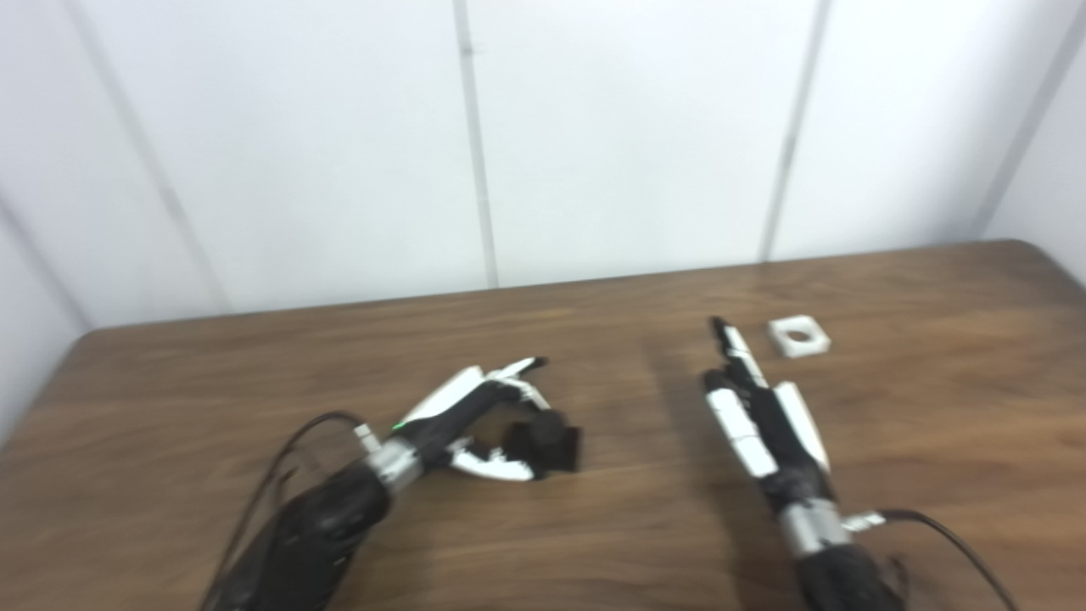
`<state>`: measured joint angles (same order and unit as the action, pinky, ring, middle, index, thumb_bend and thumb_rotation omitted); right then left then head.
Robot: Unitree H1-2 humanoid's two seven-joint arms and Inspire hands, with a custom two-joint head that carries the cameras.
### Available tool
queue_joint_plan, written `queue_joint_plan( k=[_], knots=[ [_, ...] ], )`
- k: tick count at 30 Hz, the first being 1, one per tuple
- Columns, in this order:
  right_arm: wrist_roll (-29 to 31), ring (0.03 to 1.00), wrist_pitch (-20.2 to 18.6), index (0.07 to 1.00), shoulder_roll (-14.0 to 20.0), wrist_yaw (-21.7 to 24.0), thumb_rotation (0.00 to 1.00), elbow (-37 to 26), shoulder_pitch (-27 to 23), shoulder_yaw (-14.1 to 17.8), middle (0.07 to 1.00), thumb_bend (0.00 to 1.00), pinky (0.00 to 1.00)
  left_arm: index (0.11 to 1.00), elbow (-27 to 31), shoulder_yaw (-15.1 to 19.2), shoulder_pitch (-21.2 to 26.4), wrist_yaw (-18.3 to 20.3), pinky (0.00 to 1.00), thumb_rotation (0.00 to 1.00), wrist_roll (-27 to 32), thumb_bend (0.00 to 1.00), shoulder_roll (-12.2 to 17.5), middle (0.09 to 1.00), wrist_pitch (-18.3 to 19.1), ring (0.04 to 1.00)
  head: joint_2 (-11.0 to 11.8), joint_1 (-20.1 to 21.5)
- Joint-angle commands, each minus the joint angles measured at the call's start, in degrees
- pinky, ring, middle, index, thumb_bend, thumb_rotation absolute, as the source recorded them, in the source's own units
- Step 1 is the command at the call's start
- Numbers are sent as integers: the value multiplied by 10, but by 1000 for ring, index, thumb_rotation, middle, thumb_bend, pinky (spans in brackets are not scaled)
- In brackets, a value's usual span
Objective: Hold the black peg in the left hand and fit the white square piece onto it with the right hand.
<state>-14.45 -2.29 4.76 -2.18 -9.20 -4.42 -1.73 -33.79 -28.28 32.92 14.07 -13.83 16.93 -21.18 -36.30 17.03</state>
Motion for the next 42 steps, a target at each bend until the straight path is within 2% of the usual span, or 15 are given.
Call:
queue_joint_plan(
  k=[1,4,9,12,15,18,21,27,29,32,37,42],
  knots=[
    [-11,1000,5,984,3,-9,1000,-27,-25,5,1000,606,1000,489,-8,-26,-32,66,1000,84,-19,519,9,1000,7,1000,1,10],
    [-22,1000,4,979,9,-12,1000,-30,-31,10,1000,614,1000,489,-6,-23,-33,70,1000,84,-17,519,15,1000,4,1000,7,27],
    [-36,1000,0,975,41,-7,1000,-36,-50,28,995,620,1000,490,-10,-20,-33,79,1000,84,-10,519,21,1000,1,1000,13,55],
    [-42,1000,-22,976,68,3,993,-41,-67,40,1000,655,987,490,-21,-19,-31,79,1000,84,-10,519,22,1000,-9,1000,18,66],
    [-82,999,-50,965,105,5,986,-41,-91,43,1000,692,965,490,-20,-19,-31,81,1000,84,-11,519,24,1000,-7,1000,22,73],
    [-138,997,-63,966,139,5,994,-32,-111,32,1000,705,902,490,-24,-17,-30,82,1000,83,-7,520,23,1000,-12,1000,24,74],
    [-197,1000,-70,965,181,12,957,-11,-138,16,1000,685,856,490,-32,-15,-29,81,1000,83,-3,520,22,1000,-22,1000,27,73],
    [-300,1000,-77,948,272,61,877,66,-214,-35,1000,705,970,490,-43,-15,-28,81,1000,84,-2,519,21,1000,-34,1000,28,71],
    [-323,1000,-80,956,292,79,885,89,-235,-53,1000,717,967,490,-44,-15,-28,81,1000,84,-2,519,21,1000,-34,1000,29,70],
    [-354,1000,-74,926,319,109,844,131,-271,-85,1000,722,991,490,-42,-14,-31,81,1000,84,-1,519,20,1000,-29,1000,31,65],
    [-381,1000,-61,910,346,144,835,196,-319,-127,1000,774,1000,490,-40,-13,-34,80,1000,84,-2,519,19,1000,-22,1000,32,60],
    [-403,1000,-69,951,353,198,880,257,-362,-165,1000,846,1000,490,-40,-11,-35,83,1000,84,0,519,19,1000,-18,1000,31,56]
  ],
)
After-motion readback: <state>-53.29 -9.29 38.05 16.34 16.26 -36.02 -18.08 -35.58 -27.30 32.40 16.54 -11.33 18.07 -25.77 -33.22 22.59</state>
